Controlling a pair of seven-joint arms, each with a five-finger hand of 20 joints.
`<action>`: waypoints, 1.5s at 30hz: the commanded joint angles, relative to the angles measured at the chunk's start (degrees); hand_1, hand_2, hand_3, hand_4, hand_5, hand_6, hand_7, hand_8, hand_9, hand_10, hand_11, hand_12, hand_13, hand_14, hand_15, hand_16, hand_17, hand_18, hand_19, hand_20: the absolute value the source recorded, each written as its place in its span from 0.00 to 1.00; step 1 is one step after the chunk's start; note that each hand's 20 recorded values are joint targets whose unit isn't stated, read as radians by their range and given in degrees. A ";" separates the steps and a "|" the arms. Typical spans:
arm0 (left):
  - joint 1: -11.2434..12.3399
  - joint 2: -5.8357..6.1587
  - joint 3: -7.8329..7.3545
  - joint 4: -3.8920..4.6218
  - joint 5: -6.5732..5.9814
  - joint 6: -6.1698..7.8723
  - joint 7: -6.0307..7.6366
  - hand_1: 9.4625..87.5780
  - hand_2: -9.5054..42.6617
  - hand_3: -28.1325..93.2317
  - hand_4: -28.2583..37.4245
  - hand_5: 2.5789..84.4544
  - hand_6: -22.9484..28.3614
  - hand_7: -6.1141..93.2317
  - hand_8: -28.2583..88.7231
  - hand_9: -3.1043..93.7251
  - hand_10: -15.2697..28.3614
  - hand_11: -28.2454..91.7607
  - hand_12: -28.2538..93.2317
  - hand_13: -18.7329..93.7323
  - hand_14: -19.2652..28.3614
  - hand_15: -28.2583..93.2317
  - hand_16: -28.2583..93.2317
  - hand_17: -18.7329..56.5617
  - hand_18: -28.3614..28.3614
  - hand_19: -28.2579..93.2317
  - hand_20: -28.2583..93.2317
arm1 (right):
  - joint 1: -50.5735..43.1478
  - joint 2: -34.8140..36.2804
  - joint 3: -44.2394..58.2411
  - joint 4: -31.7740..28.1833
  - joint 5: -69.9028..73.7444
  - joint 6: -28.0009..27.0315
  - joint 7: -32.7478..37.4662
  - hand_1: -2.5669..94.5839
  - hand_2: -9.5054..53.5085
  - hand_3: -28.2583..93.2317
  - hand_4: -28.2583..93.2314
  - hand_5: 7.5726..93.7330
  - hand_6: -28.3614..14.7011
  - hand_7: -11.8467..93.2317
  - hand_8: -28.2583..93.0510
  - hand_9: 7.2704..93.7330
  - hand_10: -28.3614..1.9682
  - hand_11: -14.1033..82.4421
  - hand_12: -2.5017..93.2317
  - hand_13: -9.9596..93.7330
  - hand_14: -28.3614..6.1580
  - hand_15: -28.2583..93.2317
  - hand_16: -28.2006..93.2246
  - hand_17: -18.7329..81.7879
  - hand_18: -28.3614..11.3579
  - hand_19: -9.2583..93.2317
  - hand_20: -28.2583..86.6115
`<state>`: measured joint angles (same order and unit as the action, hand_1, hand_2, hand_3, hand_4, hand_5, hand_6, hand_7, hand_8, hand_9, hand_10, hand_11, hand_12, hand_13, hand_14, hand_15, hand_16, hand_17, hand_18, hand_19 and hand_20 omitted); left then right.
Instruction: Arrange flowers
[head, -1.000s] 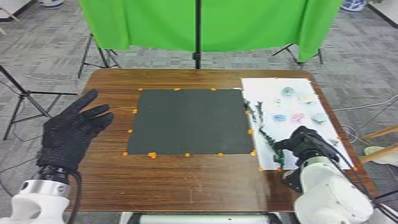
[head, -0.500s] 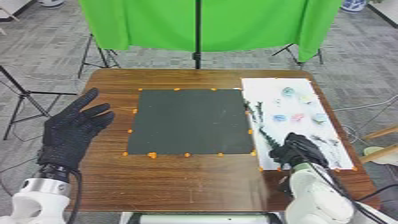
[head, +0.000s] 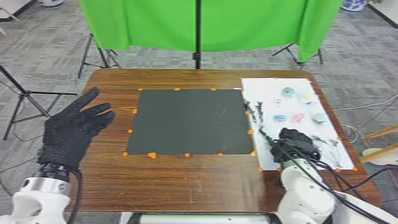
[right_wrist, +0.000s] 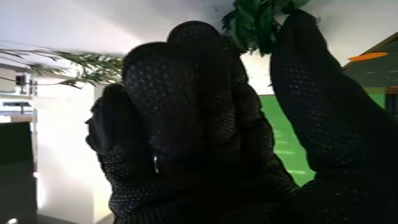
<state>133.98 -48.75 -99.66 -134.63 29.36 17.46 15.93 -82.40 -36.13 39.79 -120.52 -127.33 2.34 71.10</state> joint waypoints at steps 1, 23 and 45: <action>0.56 -0.47 -0.17 0.33 0.23 -0.49 -0.55 0.17 0.32 0.89 0.09 0.40 0.60 0.21 0.16 0.39 0.85 0.52 0.33 0.40 1.00 0.74 0.13 0.17 0.94 0.73 0.44 | -1.39 -1.42 -4.10 2.60 1.49 -2.68 -0.21 0.56 0.00 0.76 0.02 0.80 0.56 0.42 0.27 0.84 0.51 0.63 0.27 0.85 0.52 0.78 0.37 0.67 0.17 1.00 0.55; 1.07 -0.35 -0.34 0.26 0.12 -0.18 0.23 0.17 0.32 0.89 0.09 0.40 0.60 0.21 0.15 0.39 0.85 0.52 0.33 0.40 1.00 0.74 0.13 0.17 0.94 0.73 0.44 | -2.00 0.11 -1.17 0.97 -7.86 9.56 1.20 0.61 0.00 0.83 0.01 0.92 0.54 0.38 0.35 0.93 0.58 0.66 0.31 0.94 0.60 0.80 0.40 0.74 0.17 1.00 0.66; 0.23 0.66 -1.85 -0.98 1.08 -0.27 -0.17 0.17 0.32 0.89 0.08 0.40 0.61 0.21 0.16 0.39 0.85 0.51 0.33 0.40 1.00 0.74 0.13 0.17 0.94 0.73 0.44 | 14.41 -4.33 -6.28 -1.31 -4.98 12.68 -4.28 0.60 0.00 0.84 0.02 0.93 0.53 0.36 0.37 0.95 0.61 0.67 0.30 0.96 0.64 0.80 0.41 0.77 0.17 1.00 0.68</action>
<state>134.82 -48.59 -100.83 -134.96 29.58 17.47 16.92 -78.14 -35.82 36.85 -121.49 -135.82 15.74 70.96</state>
